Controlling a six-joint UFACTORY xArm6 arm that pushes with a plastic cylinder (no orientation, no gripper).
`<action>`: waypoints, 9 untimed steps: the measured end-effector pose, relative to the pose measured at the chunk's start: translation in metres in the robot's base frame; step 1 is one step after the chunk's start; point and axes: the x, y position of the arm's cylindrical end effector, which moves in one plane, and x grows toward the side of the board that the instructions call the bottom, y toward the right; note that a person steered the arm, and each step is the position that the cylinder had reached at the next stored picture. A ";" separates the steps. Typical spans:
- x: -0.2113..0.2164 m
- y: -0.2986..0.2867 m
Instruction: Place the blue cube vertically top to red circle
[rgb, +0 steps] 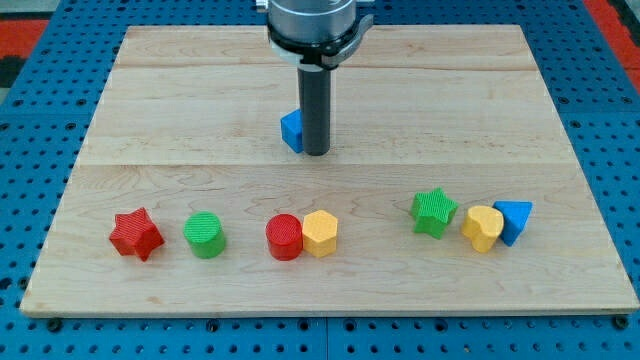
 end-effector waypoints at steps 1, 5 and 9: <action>-0.001 0.000; 0.000 -0.018; 0.035 0.305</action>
